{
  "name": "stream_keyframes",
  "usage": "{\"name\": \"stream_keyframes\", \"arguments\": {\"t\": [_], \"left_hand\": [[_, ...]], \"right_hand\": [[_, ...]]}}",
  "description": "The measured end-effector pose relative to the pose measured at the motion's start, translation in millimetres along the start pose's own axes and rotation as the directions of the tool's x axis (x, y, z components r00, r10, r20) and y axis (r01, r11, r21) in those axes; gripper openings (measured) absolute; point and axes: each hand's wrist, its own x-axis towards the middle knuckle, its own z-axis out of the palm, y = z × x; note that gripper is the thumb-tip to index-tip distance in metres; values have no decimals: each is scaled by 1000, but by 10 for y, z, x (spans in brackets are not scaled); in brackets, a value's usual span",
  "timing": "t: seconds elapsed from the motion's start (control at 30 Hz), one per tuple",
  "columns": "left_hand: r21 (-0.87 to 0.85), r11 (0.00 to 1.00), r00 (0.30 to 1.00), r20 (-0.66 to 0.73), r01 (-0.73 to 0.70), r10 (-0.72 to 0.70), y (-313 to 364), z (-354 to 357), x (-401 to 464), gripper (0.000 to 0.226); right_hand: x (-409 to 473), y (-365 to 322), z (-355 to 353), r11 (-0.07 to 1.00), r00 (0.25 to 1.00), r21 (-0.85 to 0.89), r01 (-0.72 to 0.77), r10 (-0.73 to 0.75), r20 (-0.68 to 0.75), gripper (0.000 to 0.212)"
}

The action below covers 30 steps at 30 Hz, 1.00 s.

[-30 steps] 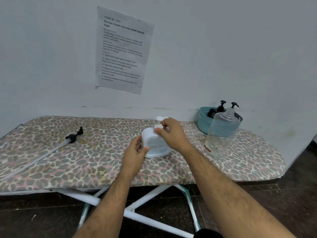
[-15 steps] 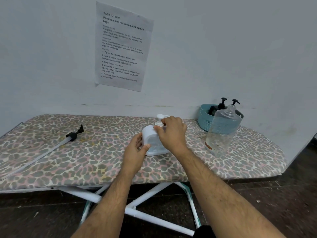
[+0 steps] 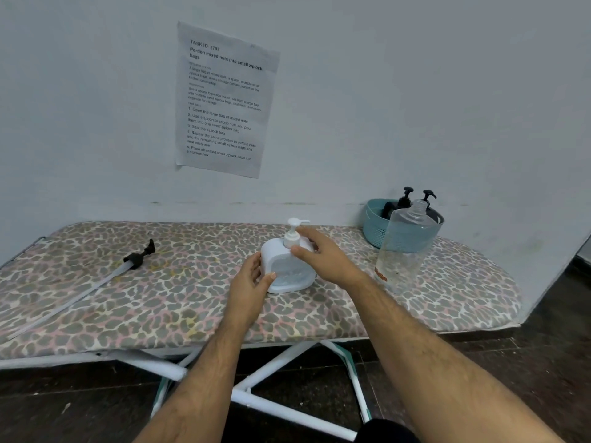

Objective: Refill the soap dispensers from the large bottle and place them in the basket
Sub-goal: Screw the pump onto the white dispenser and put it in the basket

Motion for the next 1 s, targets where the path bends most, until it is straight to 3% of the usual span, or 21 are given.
{"name": "stream_keyframes", "arguments": {"t": [0.13, 0.3, 0.6, 0.77, 1.0], "left_hand": [[-3, 1000, 1000, 8, 10, -10, 22, 3, -5, 55], [-6, 1000, 998, 49, 29, -29, 84, -11, 35, 55], [69, 997, 997, 59, -45, 41, 358, 42, 336, 36], [-7, 993, 991, 45, -122, 122, 646, 335, 703, 30], [-205, 972, 993, -65, -112, 100, 988, 1060, 1249, 13]], "right_hand": [[-10, 21, -135, 992, 992, 104, -74, 62, 113, 56], [84, 7, -255, 995, 984, -70, -69, 79, 159, 58], [141, -292, -622, 956, 989, -294, 0, 44, 140, 35], [225, -503, -1085, 969, 996, -238, -59, 74, 55, 42], [439, -543, -1796, 975, 990, -202, -95, 71, -119, 46]]}}
